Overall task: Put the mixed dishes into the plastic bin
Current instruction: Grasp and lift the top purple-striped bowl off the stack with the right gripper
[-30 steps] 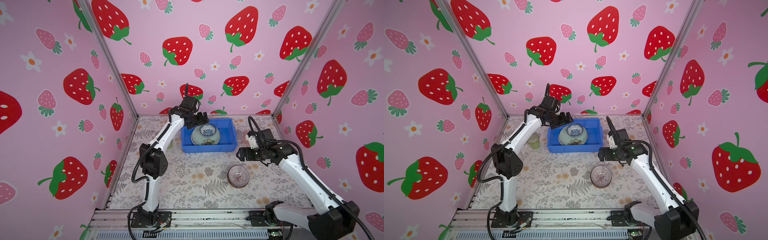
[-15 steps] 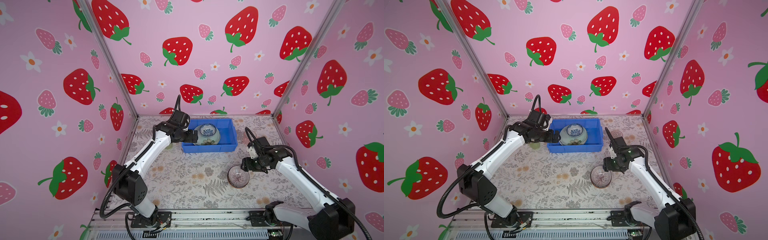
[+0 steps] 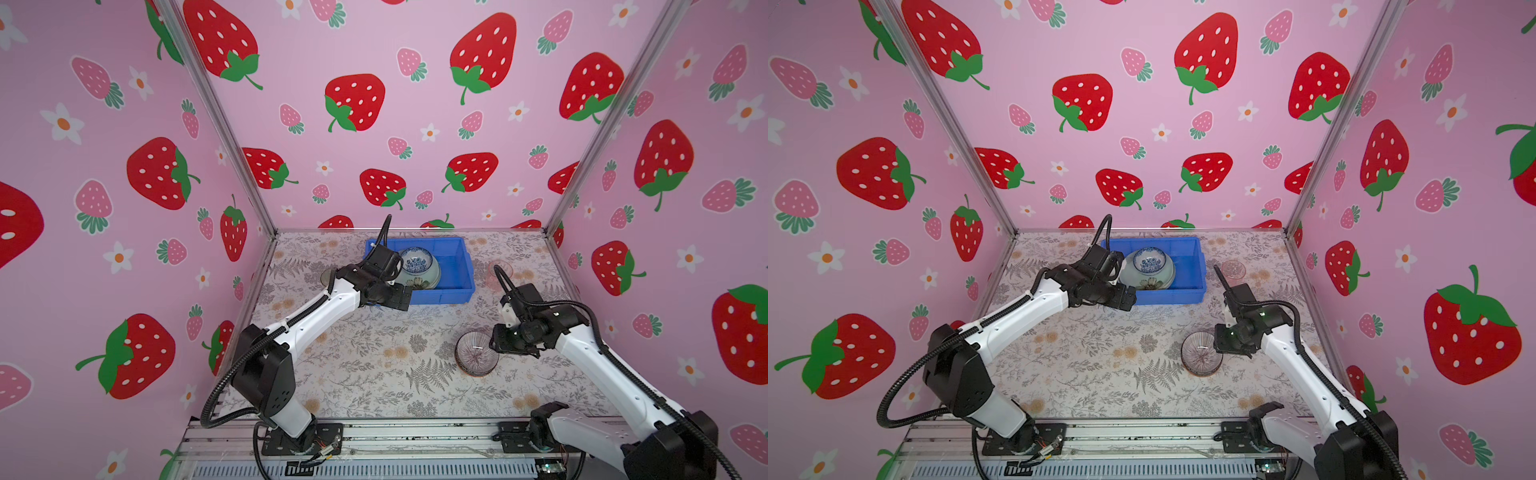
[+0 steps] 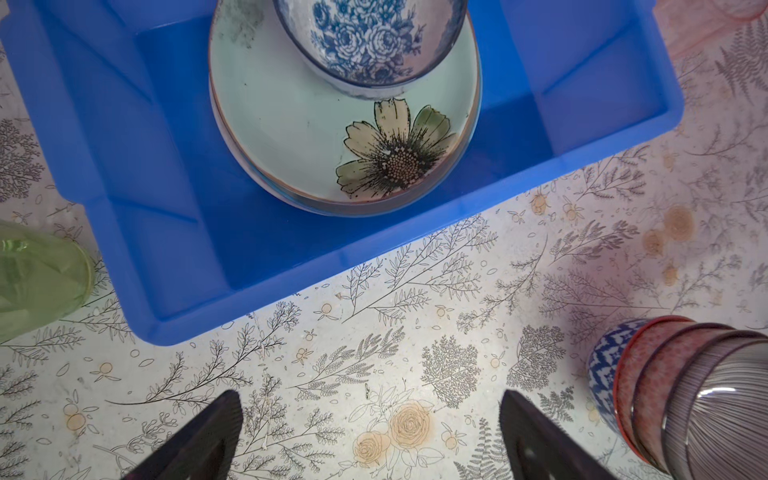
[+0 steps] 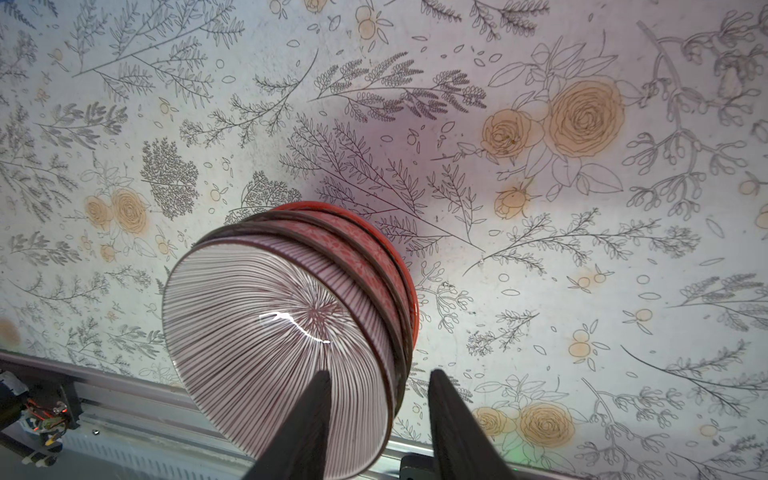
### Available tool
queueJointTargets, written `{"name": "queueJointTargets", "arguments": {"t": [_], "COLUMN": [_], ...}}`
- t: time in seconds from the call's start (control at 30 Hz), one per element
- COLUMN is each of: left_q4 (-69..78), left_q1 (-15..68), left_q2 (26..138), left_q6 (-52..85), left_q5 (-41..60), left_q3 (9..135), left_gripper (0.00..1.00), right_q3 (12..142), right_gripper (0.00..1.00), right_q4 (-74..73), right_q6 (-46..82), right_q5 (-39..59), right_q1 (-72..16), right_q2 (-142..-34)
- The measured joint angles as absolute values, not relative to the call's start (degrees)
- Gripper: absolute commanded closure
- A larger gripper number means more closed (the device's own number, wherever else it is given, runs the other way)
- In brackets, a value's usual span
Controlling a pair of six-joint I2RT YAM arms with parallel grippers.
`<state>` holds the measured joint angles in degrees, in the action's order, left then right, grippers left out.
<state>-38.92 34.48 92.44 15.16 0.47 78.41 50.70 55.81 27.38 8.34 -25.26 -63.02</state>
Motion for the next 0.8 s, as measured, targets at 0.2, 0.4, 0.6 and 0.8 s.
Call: {"name": "queueJointTargets", "arguments": {"t": [0.2, 0.4, 0.6, 0.8], "left_q4": [-38.9, -38.9, -39.0, -38.9], "left_q1": [34.9, 34.9, 34.9, 34.6], "left_q2": [93.5, 95.9, 96.4, 97.2], "left_q6": [15.2, 15.2, 15.7, 16.5], "left_q5": [0.3, 0.7, 2.4, 4.7], "left_q3": [78.4, 78.6, 79.1, 80.1], "left_gripper": [0.01, 0.01, 0.01, 0.01], "right_q3": [50.3, 49.7, 49.2, 49.2], "right_gripper": [0.67, 0.7, 0.76, 0.83], "right_q4": [55.8, 55.4, 55.3, 55.4], "right_q6": [27.8, 28.6, 29.1, 30.1], "right_q5": [8.4, 8.4, 8.0, 7.0], "right_q1": [-25.8, -26.5, -27.1, -27.7], "right_q2": [-63.4, -63.7, -64.3, -64.4]}}
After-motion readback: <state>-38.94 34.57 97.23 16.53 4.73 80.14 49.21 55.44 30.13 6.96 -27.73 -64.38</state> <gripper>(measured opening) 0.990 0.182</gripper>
